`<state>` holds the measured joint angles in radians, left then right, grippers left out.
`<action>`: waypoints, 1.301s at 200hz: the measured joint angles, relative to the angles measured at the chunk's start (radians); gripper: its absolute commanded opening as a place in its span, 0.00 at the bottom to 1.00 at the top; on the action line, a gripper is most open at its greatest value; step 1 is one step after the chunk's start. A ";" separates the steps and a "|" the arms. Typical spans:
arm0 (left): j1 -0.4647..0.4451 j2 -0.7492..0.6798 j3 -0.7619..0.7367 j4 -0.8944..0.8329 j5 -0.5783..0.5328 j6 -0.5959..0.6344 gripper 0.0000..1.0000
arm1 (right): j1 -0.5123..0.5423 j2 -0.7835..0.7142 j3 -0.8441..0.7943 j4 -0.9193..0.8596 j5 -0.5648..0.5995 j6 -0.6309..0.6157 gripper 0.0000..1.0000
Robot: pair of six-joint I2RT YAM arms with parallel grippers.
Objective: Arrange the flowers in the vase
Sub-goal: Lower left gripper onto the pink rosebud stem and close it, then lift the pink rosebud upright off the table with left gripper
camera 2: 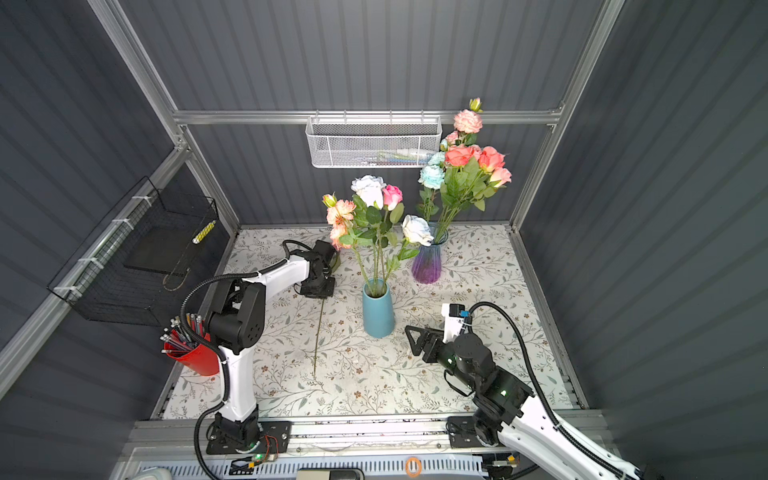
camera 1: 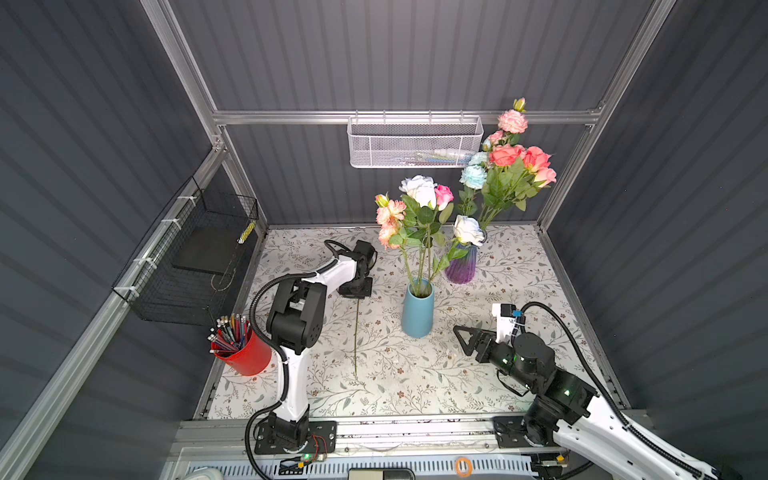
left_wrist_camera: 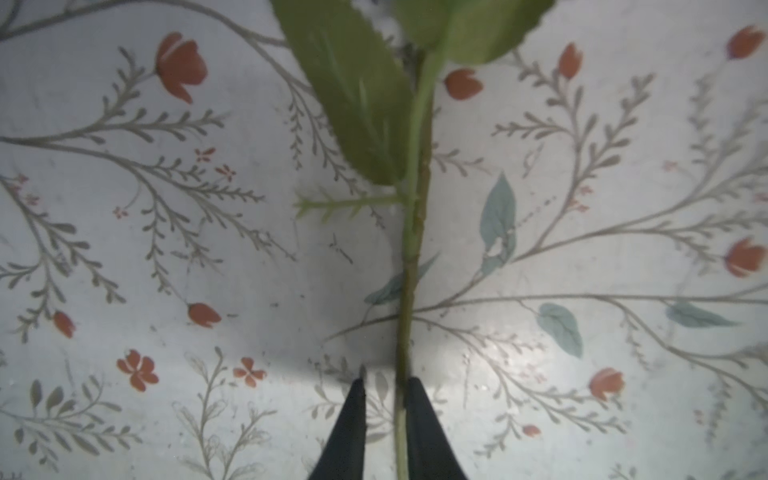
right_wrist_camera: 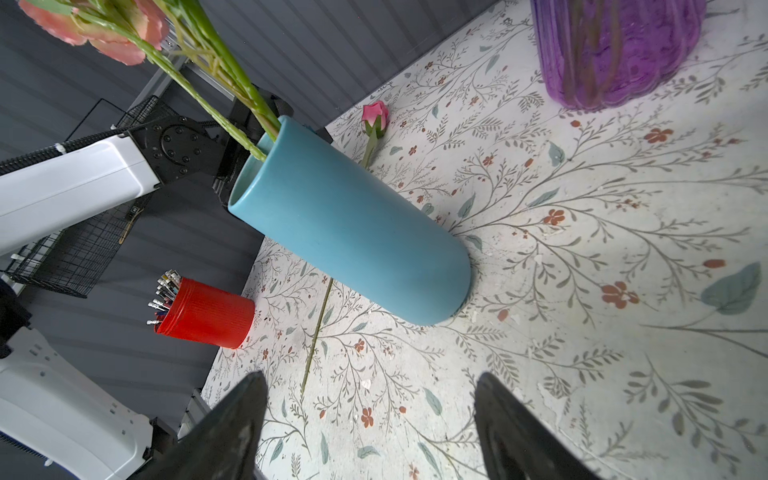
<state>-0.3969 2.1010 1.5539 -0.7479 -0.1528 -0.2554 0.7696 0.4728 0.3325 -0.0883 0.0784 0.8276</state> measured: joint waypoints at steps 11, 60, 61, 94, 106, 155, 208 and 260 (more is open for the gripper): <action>0.005 0.006 0.006 0.005 0.002 0.003 0.18 | -0.002 0.002 0.000 0.005 -0.002 0.002 0.80; 0.011 0.018 0.021 0.002 -0.004 0.024 0.00 | -0.003 0.002 0.000 0.012 -0.003 0.003 0.80; 0.011 0.018 0.021 0.002 -0.004 0.024 0.00 | -0.003 0.002 0.000 0.012 -0.003 0.002 0.80; 0.011 0.013 0.016 0.006 -0.003 0.024 0.00 | -0.003 0.002 0.010 0.003 -0.003 0.002 0.79; 0.011 0.002 0.002 0.011 -0.002 0.024 0.00 | -0.003 0.001 0.018 -0.003 -0.003 0.002 0.79; 0.011 -0.220 -0.143 0.035 -0.002 0.004 0.00 | -0.003 0.000 0.050 -0.016 -0.011 -0.002 0.79; 0.011 -0.616 -0.392 0.196 0.027 -0.071 0.00 | -0.003 0.073 0.058 0.008 -0.060 0.006 0.78; 0.011 -0.902 -0.555 0.317 0.042 -0.106 0.00 | -0.003 0.123 0.062 0.032 -0.077 0.010 0.78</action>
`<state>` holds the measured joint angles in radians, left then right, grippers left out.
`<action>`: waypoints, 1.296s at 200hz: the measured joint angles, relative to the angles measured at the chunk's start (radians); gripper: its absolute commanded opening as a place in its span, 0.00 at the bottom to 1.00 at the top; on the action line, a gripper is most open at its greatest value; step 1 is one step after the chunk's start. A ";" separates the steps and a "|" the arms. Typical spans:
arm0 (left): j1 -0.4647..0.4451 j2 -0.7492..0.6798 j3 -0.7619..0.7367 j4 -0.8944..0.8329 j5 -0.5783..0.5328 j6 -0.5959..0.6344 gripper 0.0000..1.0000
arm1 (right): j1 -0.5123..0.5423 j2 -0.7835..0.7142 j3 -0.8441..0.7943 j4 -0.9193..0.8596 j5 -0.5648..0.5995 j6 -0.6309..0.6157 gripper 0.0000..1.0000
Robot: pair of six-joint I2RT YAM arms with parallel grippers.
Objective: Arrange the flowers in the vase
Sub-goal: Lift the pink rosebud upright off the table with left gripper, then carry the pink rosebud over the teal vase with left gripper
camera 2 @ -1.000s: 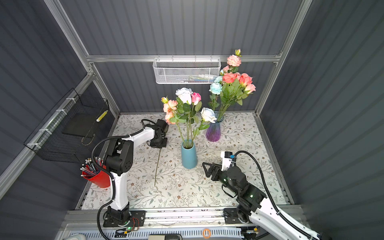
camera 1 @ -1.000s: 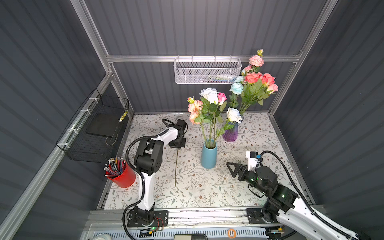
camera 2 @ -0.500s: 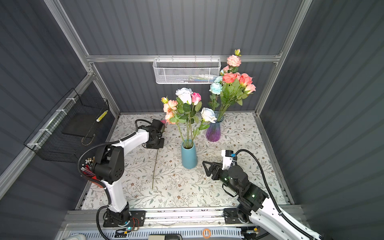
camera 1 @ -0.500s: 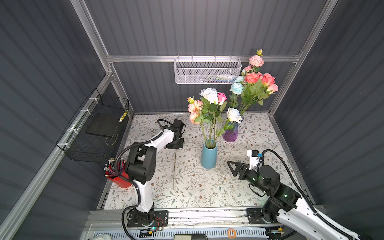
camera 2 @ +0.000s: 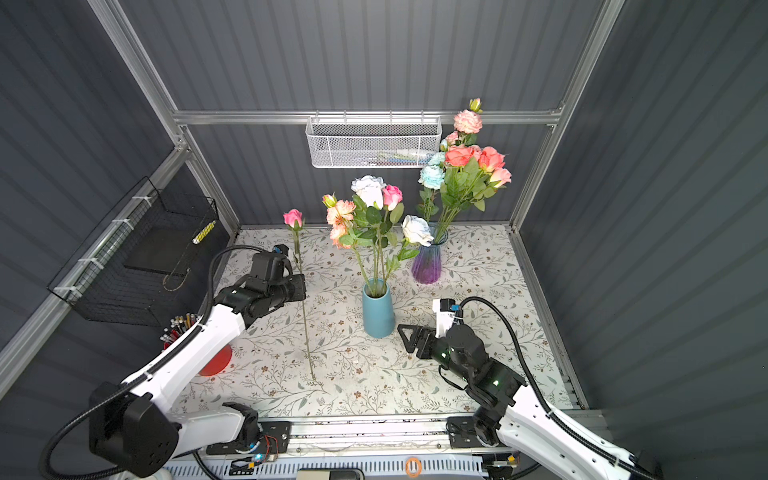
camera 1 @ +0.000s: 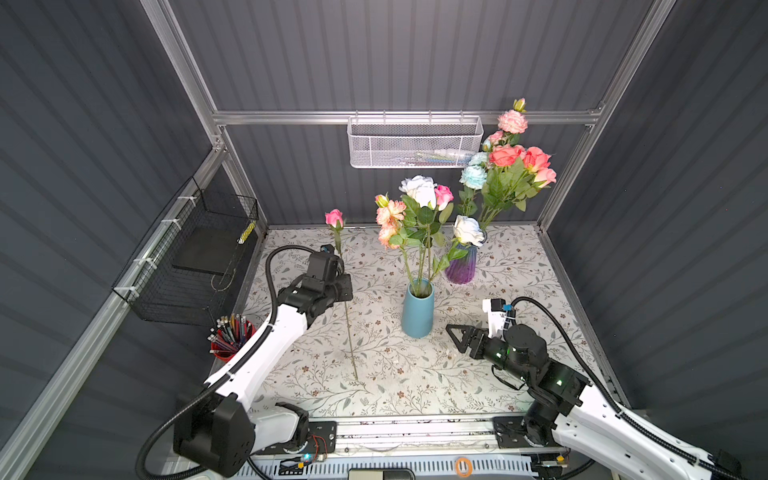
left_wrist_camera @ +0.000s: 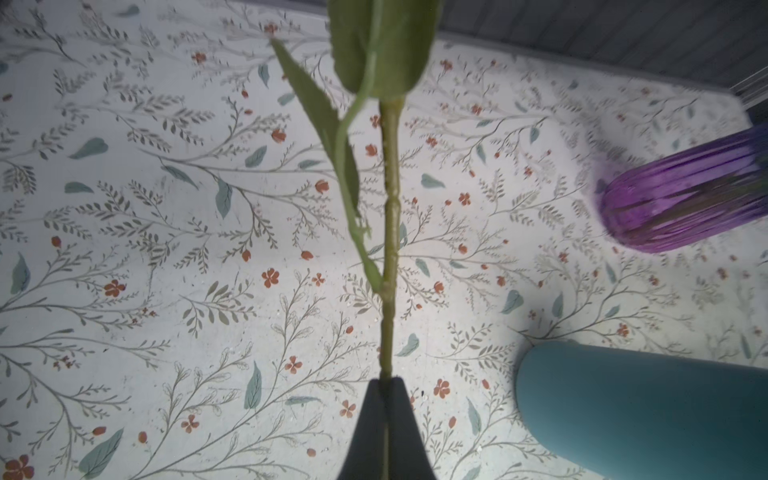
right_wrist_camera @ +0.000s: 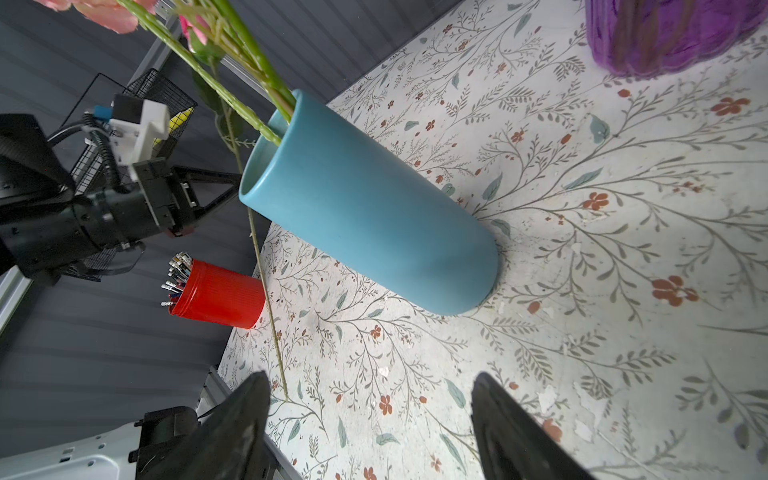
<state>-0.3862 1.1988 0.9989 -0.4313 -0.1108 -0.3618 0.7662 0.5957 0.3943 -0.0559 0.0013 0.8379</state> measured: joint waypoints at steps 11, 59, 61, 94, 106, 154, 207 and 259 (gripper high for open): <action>0.000 -0.048 -0.019 0.027 0.004 -0.002 0.00 | 0.000 0.000 0.000 0.008 -0.001 0.003 0.78; 0.000 -0.250 -0.100 0.179 0.084 -0.001 0.00 | 0.000 0.003 0.000 0.024 -0.002 0.016 0.78; 0.000 -0.258 -0.102 0.186 0.092 -0.002 0.00 | 0.000 0.005 0.001 0.025 -0.002 0.016 0.78; 0.000 -0.342 -0.114 0.292 0.183 -0.002 0.00 | 0.000 0.043 0.020 0.035 -0.016 0.019 0.78; 0.000 -0.364 -0.114 0.326 0.210 -0.002 0.00 | 0.000 0.053 0.024 0.051 -0.024 0.023 0.78; 0.000 -0.385 -0.055 0.385 0.291 -0.001 0.00 | 0.000 0.076 0.027 0.085 -0.032 0.033 0.79; 0.000 -0.311 0.119 0.445 0.368 -0.002 0.00 | 0.000 0.077 0.056 0.082 -0.024 0.014 0.79; -0.058 -0.147 0.275 0.529 0.415 0.003 0.00 | -0.002 0.079 0.076 0.076 -0.011 -0.005 0.79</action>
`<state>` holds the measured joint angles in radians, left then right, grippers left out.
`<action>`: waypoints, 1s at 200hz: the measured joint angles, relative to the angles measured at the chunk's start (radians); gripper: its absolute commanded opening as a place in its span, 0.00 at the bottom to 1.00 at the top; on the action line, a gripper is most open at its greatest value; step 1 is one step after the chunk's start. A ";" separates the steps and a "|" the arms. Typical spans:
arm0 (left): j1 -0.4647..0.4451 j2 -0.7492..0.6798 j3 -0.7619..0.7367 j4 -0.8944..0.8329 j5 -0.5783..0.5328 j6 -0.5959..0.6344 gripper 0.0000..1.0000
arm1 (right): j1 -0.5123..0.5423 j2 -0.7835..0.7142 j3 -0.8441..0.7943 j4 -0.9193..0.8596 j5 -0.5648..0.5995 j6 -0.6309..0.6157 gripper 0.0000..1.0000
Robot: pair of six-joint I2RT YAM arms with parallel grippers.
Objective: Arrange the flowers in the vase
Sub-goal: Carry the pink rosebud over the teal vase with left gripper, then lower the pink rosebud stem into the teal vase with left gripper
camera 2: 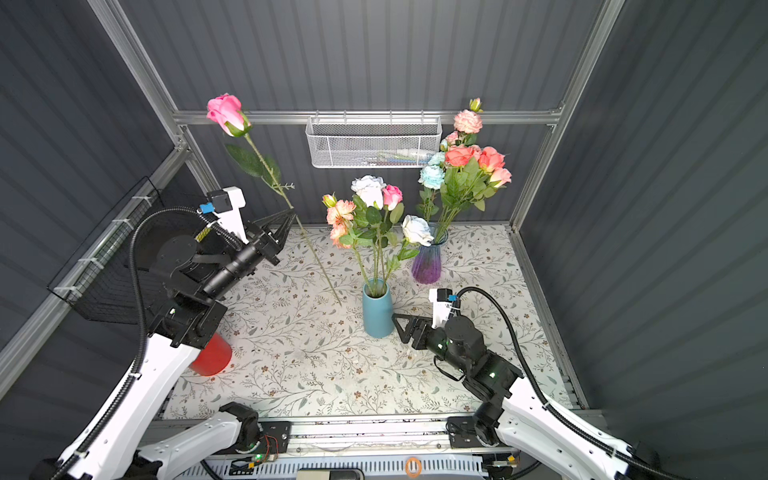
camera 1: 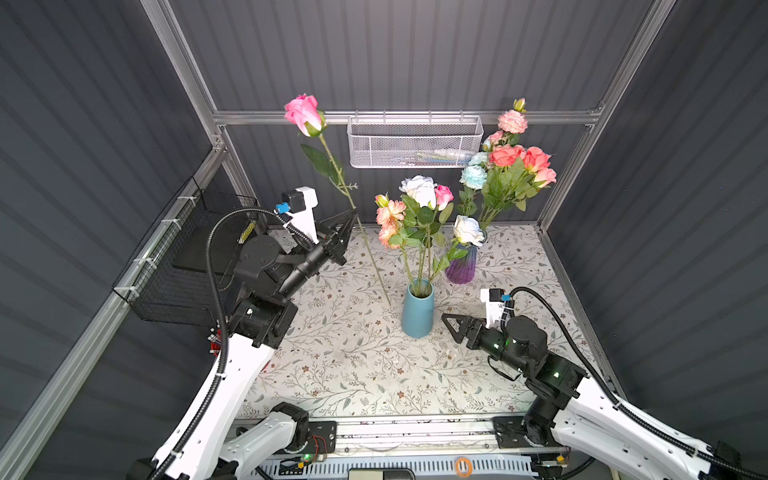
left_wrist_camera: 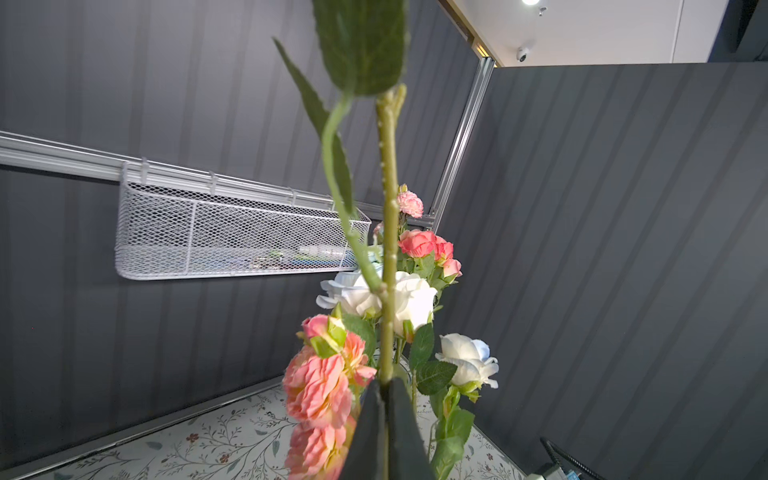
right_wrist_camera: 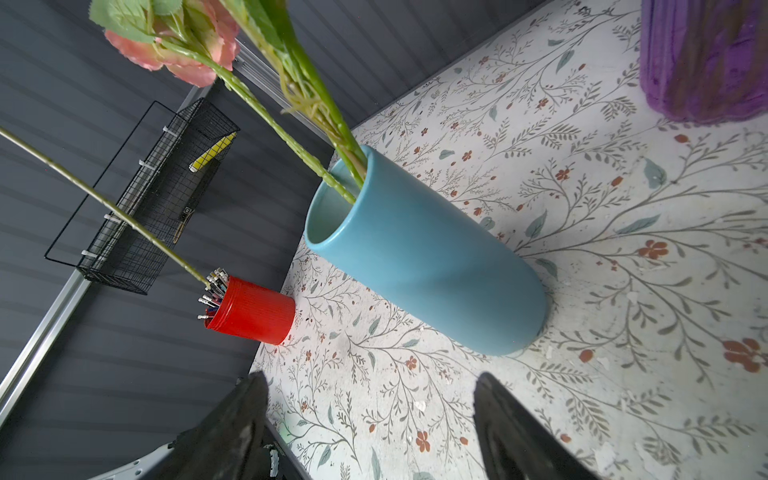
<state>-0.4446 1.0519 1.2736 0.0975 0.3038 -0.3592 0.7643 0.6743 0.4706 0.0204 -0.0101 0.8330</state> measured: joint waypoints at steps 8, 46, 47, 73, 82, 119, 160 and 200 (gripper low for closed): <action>-0.037 0.028 0.024 0.004 -0.008 0.016 0.00 | -0.001 0.000 0.002 -0.006 0.007 -0.003 0.80; -0.181 0.143 0.108 0.048 -0.042 0.095 0.00 | -0.011 -0.017 0.003 -0.040 0.029 -0.014 0.80; -0.182 0.144 0.109 0.049 -0.042 0.096 0.00 | -0.011 -0.018 0.003 -0.040 0.030 -0.014 0.80; -0.216 0.214 0.143 0.085 -0.074 0.142 0.00 | -0.017 -0.048 0.004 -0.062 0.041 -0.027 0.80; -0.229 0.233 0.152 0.089 -0.090 0.163 0.00 | -0.019 -0.061 0.004 -0.069 0.045 -0.030 0.80; -0.295 0.311 0.187 0.101 -0.138 0.264 0.00 | -0.039 -0.111 0.004 -0.101 0.059 -0.031 0.80; -0.355 0.351 0.193 0.106 -0.206 0.372 0.00 | -0.057 -0.144 -0.010 -0.107 0.061 -0.030 0.81; -0.380 0.352 0.171 0.114 -0.256 0.431 0.00 | -0.068 -0.149 -0.035 -0.112 0.059 -0.030 0.81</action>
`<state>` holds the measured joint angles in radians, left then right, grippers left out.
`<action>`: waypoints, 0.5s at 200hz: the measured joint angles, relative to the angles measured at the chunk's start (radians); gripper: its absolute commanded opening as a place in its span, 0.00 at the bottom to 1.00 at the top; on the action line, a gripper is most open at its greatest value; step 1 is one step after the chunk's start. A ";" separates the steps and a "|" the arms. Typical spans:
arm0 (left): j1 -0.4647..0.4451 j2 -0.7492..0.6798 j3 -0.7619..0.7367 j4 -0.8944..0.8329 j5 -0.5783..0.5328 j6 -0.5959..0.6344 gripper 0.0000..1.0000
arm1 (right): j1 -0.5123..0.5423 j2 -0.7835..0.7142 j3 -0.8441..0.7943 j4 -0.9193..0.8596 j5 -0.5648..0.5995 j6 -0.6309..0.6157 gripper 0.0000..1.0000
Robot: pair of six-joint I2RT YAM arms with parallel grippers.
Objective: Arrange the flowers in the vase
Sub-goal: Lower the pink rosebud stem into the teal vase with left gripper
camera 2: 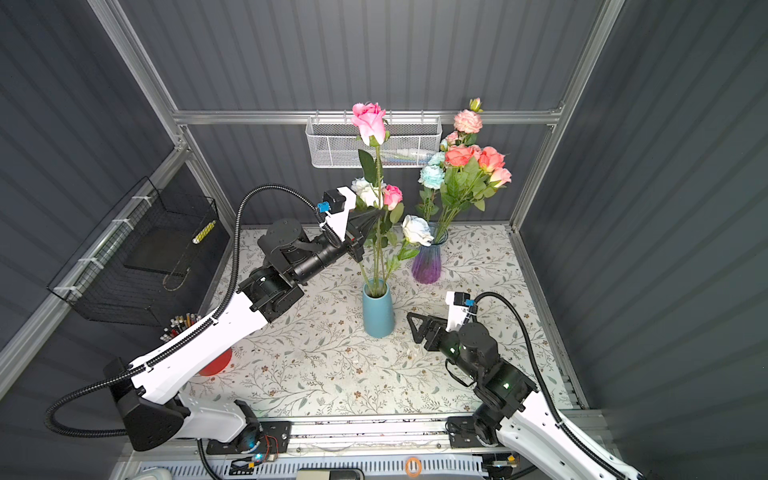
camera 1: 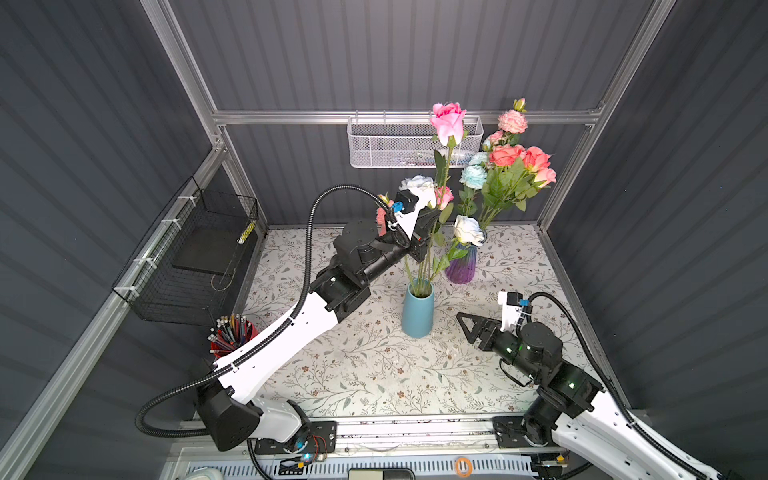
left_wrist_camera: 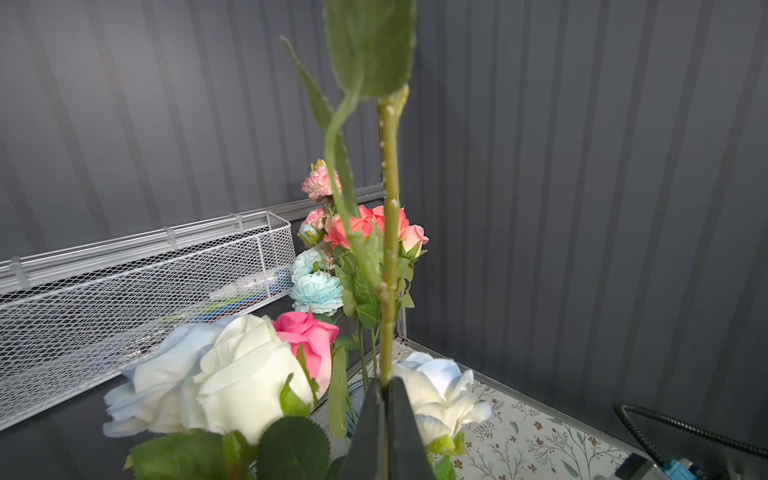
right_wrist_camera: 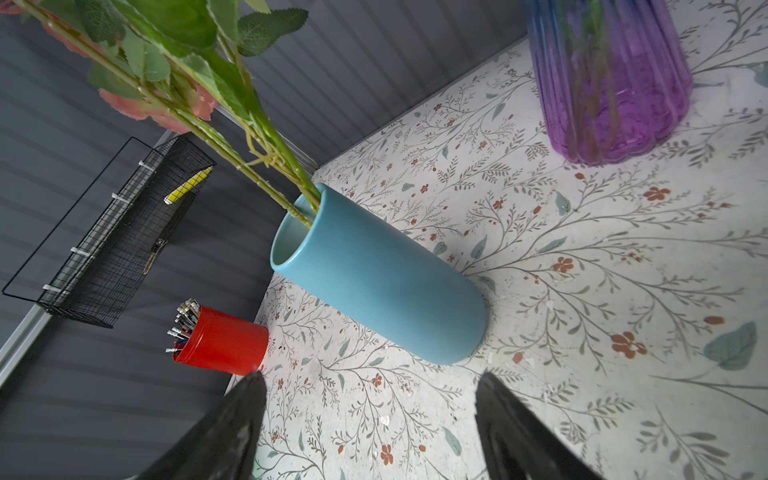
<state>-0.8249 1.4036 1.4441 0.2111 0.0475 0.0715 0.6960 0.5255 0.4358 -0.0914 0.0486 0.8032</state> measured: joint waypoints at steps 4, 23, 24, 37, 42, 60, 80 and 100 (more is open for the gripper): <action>-0.001 0.000 -0.005 0.000 -0.004 0.002 0.00 | 0.000 0.000 -0.001 0.000 0.000 0.000 0.81; -0.008 -0.010 -0.064 0.014 -0.021 0.004 0.00 | -0.001 0.001 -0.006 0.001 0.000 0.000 0.81; -0.008 -0.011 -0.066 0.014 -0.022 0.004 0.00 | -0.001 0.001 -0.006 0.001 -0.001 0.000 0.81; -0.015 -0.012 -0.106 0.012 -0.034 0.003 0.00 | -0.002 0.000 -0.013 0.002 -0.002 0.002 0.81; -0.017 -0.012 -0.119 0.010 -0.040 0.003 0.00 | -0.002 -0.001 -0.016 0.003 -0.003 0.003 0.81; -0.030 -0.012 -0.156 -0.010 -0.059 0.003 0.00 | -0.003 -0.005 -0.032 0.011 -0.008 0.008 0.81; -0.051 -0.013 -0.180 -0.020 -0.074 0.003 0.00 | -0.003 -0.008 -0.048 0.016 -0.014 0.018 0.81; -0.063 -0.014 -0.185 -0.042 -0.084 0.003 0.00 | -0.003 -0.012 -0.055 0.016 -0.018 0.026 0.81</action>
<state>-0.8883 1.3895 1.2587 0.1696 -0.0360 0.0746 0.6933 0.5133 0.3809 -0.0750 0.0311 0.8291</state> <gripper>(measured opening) 0.055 0.807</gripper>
